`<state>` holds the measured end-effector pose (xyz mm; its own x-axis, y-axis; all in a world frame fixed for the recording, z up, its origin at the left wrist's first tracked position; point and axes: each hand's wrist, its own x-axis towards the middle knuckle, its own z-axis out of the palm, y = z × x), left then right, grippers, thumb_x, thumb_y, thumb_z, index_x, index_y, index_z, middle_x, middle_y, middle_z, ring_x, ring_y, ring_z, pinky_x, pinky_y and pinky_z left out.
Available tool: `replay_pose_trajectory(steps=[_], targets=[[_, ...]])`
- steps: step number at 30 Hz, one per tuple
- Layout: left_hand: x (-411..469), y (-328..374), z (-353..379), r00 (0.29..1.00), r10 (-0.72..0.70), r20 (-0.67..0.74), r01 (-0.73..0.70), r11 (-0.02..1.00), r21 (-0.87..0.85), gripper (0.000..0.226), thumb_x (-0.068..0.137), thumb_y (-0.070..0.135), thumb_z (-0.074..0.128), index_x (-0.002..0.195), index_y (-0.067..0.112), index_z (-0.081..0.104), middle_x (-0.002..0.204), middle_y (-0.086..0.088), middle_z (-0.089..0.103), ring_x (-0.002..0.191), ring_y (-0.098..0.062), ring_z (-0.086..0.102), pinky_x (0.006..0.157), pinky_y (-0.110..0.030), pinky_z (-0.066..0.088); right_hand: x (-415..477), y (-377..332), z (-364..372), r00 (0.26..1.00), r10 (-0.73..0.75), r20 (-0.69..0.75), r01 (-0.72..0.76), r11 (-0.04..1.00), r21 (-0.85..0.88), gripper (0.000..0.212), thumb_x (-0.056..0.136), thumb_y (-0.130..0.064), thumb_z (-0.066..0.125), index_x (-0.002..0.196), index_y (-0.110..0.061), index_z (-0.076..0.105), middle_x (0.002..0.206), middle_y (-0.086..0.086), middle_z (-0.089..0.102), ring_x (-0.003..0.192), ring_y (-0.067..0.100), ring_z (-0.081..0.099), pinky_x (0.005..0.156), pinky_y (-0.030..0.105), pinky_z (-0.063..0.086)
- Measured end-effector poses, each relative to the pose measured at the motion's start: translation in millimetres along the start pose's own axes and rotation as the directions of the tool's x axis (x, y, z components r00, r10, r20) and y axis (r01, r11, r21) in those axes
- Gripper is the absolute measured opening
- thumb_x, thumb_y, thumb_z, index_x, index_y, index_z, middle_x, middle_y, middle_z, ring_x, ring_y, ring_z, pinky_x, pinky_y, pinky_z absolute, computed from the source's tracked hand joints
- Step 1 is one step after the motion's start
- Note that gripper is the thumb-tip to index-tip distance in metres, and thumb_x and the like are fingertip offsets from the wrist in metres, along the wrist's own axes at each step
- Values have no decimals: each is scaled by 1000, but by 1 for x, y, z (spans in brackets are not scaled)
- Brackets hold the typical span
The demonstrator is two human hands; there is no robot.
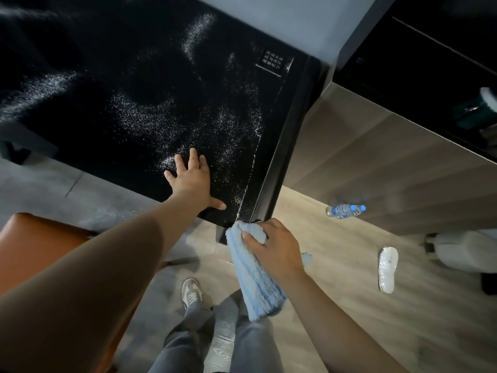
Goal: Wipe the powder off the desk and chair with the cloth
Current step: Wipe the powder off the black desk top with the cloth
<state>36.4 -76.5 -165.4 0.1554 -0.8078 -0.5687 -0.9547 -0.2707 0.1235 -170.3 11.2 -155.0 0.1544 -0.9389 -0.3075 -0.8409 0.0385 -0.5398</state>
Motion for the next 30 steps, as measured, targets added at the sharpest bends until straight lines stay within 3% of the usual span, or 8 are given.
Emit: replay_pose_trajectory(steps=[6,10,15,21,23,30], targets=[[-4,0,-6,1000,13,4,-13,999,48,135,60,71,73,152,13,-6,159,-8,-16,145,-41,-6,113,-59,19,2,-10,-36,991,5,-133,-2,1000,25,20,89,-48,57,93,-31,66,88,-11,54,75,7,53,66,29,41],[-7,-2,-26,1000,27,12,-27,999,28,121,66,70,69,152,10,9,158,-10,5,143,-39,12,108,-54,34,13,-18,-69,965,31,-259,-21,999,40,14,89,-45,60,87,-31,63,83,-12,53,73,7,51,62,27,34],[-10,-6,-43,984,168,-54,-167,986,29,95,79,61,63,150,13,22,156,-9,18,143,-33,17,111,-55,29,39,-32,-99,946,13,-325,5,998,55,23,88,-47,60,72,-35,49,77,-12,48,67,5,50,56,23,33],[2,-6,-71,983,172,-68,-176,983,-59,80,85,56,60,145,13,31,147,-7,36,135,-29,35,108,-45,36,103,-41,-131,929,-77,-362,105,993,58,25,89,-49,59,93,-25,65,87,-10,52,72,0,50,60,18,34],[11,-2,-84,984,161,-79,-167,983,-78,76,85,55,60,143,13,34,143,-7,40,131,-28,39,107,-43,38,132,-40,-145,919,-107,-380,135,990,48,27,89,-49,59,96,-24,66,89,-10,53,74,4,52,62,22,35],[66,23,-114,989,102,-108,-114,987,-113,81,85,56,61,146,13,30,149,-6,34,138,-28,31,111,-43,34,261,-36,-185,905,-186,-383,207,978,14,31,91,-47,58,107,-21,67,94,-12,51,81,7,51,69,24,36]])
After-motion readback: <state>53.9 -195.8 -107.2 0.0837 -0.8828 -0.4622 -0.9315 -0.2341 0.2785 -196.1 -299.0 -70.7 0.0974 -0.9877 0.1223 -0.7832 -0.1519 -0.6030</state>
